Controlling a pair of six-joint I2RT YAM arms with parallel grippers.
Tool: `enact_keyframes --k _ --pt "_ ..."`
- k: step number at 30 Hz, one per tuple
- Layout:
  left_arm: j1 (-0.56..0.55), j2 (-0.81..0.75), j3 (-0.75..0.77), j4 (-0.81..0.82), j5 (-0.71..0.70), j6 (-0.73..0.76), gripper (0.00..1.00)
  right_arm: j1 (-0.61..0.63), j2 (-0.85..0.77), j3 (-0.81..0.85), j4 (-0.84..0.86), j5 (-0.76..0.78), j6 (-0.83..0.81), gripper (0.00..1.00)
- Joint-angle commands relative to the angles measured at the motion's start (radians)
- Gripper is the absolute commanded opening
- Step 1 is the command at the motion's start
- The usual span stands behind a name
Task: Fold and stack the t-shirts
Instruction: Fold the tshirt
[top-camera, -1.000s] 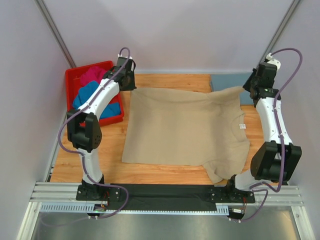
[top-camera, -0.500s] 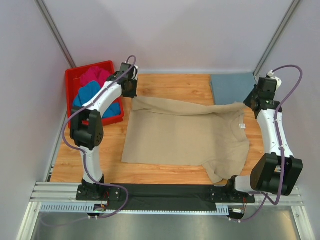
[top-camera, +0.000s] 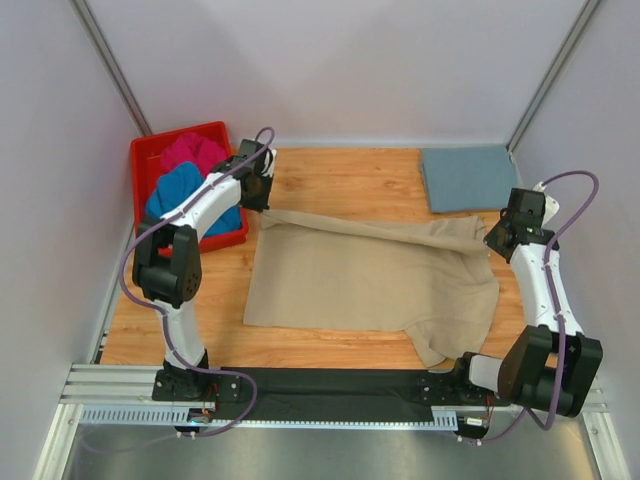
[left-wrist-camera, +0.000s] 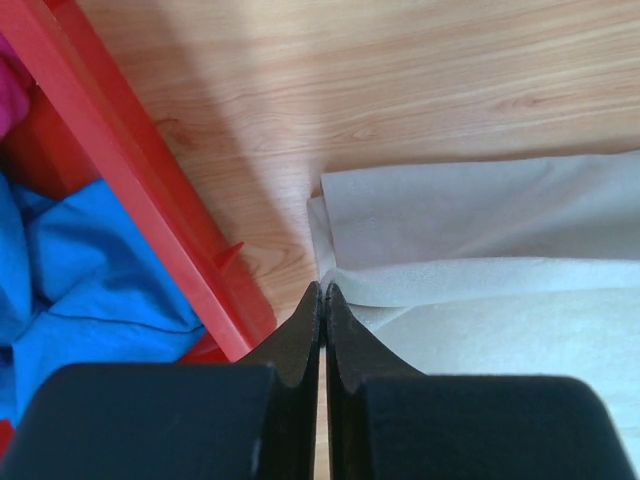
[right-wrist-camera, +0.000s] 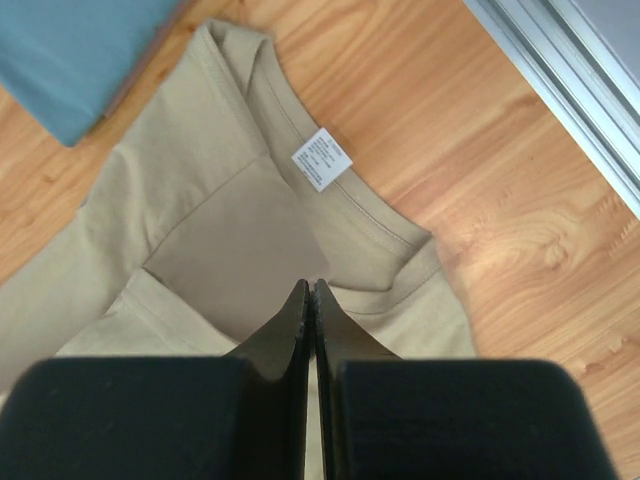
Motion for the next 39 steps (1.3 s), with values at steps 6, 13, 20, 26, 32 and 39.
enact_keyframes --k 6,13,20,26,32,39 --pt "-0.052 -0.061 -0.054 0.022 -0.084 0.108 0.00 -0.025 -0.019 -0.061 0.011 0.027 0.045 0.00" --pt "-0.083 -0.025 -0.026 -0.023 -0.173 0.110 0.00 -0.034 -0.011 -0.060 -0.008 0.033 0.057 0.00" --pt "-0.083 -0.041 0.165 -0.072 -0.223 0.054 0.00 -0.034 -0.015 0.161 -0.029 0.008 0.065 0.00" --pt "-0.080 0.011 0.321 -0.070 -0.207 0.039 0.00 -0.034 0.044 0.248 0.222 -0.107 0.027 0.00" --pt "-0.077 0.155 0.375 0.037 -0.190 0.091 0.00 -0.033 0.240 0.316 0.443 -0.179 -0.035 0.00" --pt "-0.037 0.281 0.452 0.089 -0.196 0.117 0.00 -0.031 0.400 0.296 0.707 -0.245 -0.078 0.00"
